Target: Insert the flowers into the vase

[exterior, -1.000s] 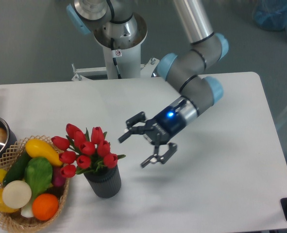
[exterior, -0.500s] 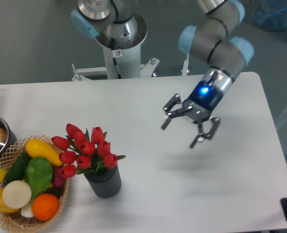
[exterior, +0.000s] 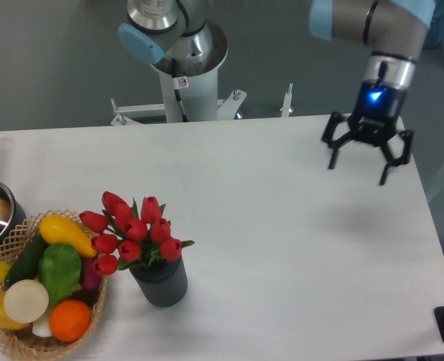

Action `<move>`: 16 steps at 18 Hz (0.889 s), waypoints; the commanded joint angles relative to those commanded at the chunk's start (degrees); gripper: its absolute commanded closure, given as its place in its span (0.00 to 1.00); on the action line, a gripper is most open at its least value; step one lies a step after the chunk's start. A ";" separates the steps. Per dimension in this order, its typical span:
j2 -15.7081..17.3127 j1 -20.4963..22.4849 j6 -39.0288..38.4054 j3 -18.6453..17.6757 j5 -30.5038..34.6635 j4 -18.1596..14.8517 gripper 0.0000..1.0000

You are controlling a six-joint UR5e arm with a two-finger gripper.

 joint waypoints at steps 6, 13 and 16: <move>2.55 1.32 0.79 0.36 19.87 -0.35 0.00; 8.88 11.41 11.39 5.17 24.28 -19.03 0.00; 10.81 16.33 18.44 7.03 26.22 -24.86 0.00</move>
